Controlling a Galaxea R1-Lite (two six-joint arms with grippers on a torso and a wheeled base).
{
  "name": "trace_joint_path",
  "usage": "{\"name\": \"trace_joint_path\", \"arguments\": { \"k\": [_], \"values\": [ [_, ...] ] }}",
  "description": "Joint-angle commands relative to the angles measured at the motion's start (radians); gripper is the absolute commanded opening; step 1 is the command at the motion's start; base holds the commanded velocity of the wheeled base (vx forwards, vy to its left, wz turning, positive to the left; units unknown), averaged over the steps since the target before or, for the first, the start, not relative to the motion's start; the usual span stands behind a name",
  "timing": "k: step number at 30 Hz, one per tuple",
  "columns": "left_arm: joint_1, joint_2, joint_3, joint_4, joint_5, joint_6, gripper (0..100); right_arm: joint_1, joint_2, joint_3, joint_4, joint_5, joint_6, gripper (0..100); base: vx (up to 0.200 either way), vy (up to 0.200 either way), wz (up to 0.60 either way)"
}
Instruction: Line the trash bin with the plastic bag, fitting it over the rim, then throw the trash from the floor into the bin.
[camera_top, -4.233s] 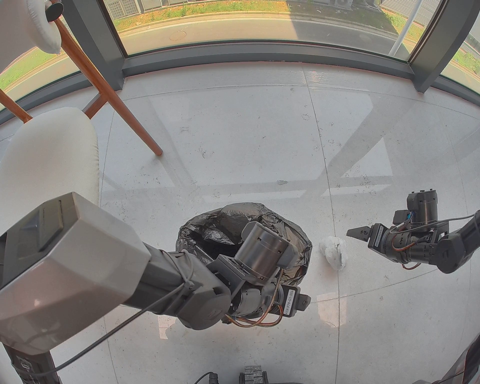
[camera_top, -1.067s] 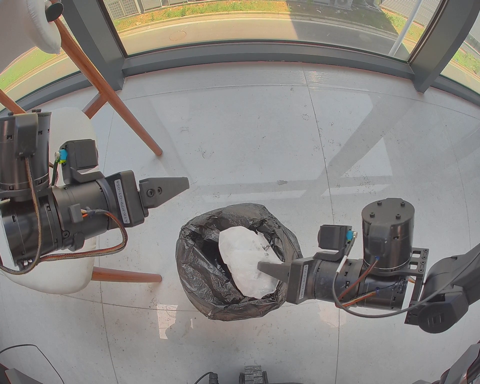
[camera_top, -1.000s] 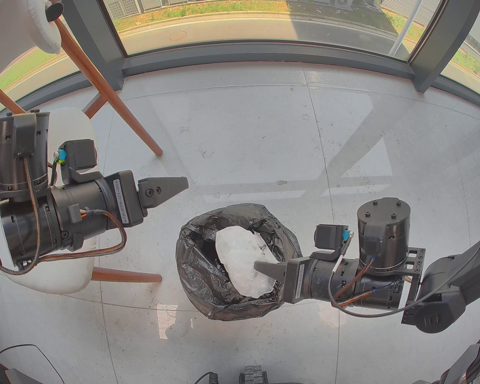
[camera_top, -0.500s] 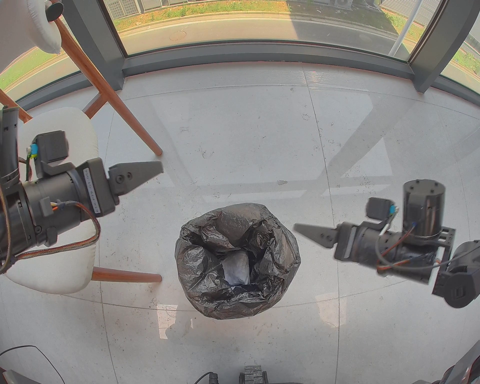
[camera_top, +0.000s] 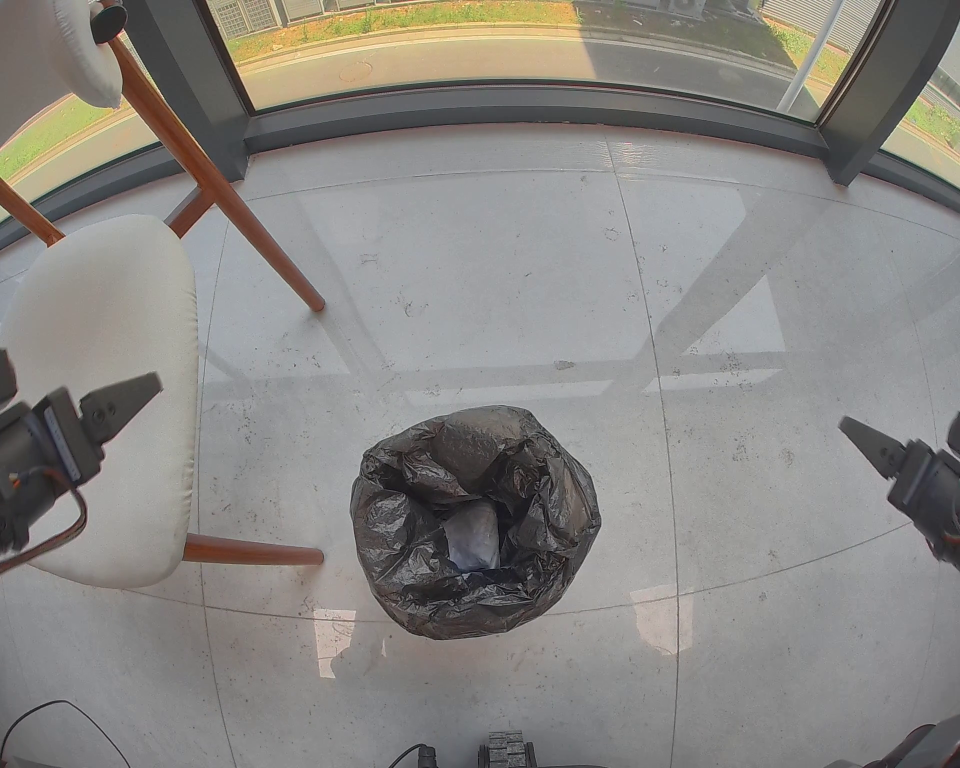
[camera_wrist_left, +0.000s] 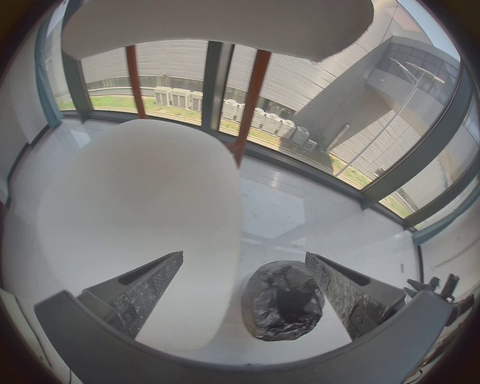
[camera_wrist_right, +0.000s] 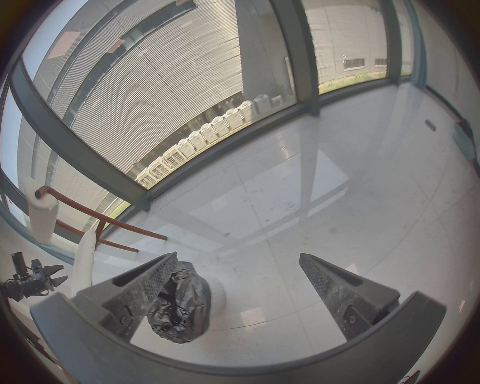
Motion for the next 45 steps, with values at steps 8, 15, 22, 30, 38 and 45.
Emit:
{"name": "trace_joint_path", "arguments": {
  "k": [8,15,22,30,38,45],
  "values": [
    [0.199,-0.566,0.475,0.043,0.171,0.01,100,-0.168,-0.827,0.321,0.341,0.023,-0.349,100,0.0,0.0,0.0],
    [0.222,-0.902,0.542,0.264,0.163,0.068,100,-0.108,-1.185,0.311,0.693,-0.004,-0.513,100,0.0,0.0,0.0],
    [0.296,-1.04,0.564,0.379,0.001,0.124,100,-0.108,-1.185,0.318,0.679,-0.093,-0.464,100,0.0,0.0,0.0],
    [0.296,-1.037,0.562,0.383,-0.257,0.337,100,-0.107,-1.185,0.32,0.676,-0.077,-0.464,100,0.0,0.0,0.0],
    [0.297,-1.037,0.574,0.363,-0.384,0.424,100,-0.107,-1.185,0.32,0.677,-0.078,-0.463,100,0.0,0.0,0.0],
    [0.299,-1.037,0.665,0.162,-0.137,0.38,100,-0.107,-1.185,0.32,0.677,-0.086,-0.46,100,0.0,0.0,0.0]
  ]
}}
